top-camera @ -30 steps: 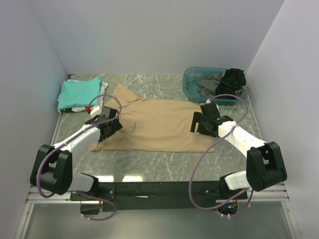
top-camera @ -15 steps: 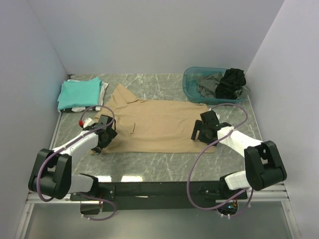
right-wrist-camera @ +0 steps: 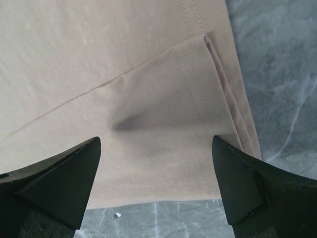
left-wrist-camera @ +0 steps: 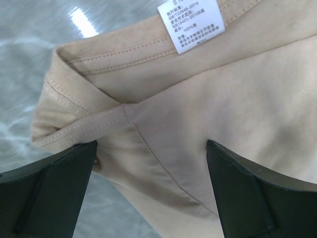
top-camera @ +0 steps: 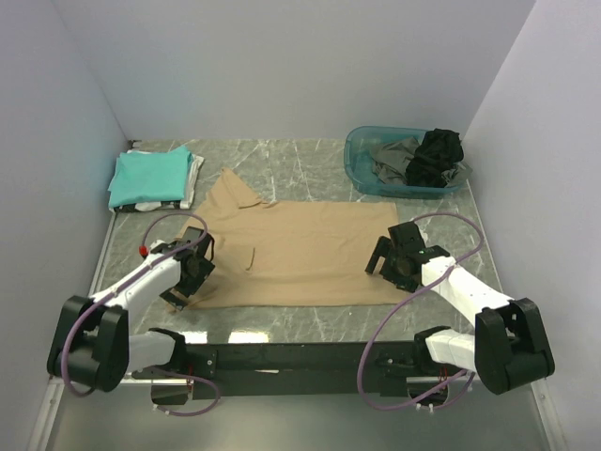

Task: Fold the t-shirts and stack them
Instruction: Fold the tshirt

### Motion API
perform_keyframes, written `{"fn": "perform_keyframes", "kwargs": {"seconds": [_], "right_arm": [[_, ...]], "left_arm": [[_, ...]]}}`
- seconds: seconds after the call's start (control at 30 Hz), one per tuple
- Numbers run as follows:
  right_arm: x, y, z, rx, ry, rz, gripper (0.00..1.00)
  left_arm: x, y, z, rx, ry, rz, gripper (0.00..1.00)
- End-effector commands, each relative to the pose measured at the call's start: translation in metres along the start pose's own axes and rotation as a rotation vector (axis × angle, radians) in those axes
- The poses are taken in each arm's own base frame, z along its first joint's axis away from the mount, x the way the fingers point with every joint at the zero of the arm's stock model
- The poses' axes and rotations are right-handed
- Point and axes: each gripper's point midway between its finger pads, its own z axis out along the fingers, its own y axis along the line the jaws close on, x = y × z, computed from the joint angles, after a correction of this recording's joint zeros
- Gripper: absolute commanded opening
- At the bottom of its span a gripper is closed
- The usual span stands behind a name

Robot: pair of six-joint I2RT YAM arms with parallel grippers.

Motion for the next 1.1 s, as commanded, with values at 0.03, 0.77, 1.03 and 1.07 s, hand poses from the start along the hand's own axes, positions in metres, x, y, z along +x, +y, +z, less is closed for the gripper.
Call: {"fn": "perform_keyframes", "kwargs": {"seconds": [0.03, 0.77, 1.03, 1.07], "right_arm": [[0.018, -0.021, -0.004, 0.072, 0.06, 0.031, 1.0], [-0.112, 0.044, -0.092, -0.137, -0.402, -0.023, 1.0], [-0.116, 0.041, -0.08, -0.088, -0.39, -0.074, 1.0], [-0.118, 0.043, -0.08, -0.093, -0.393, -0.079, 1.0]], "left_arm": [[0.014, 0.032, -0.007, -0.053, 0.058, -0.022, 1.0], [-0.121, -0.193, -0.122, 0.556, -0.268, 0.05, 1.0], [-0.146, -0.29, -0.058, 0.489, -0.283, 0.217, 0.99], [-0.153, -0.306, -0.044, 0.487, -0.274, 0.223, 0.99]]}}
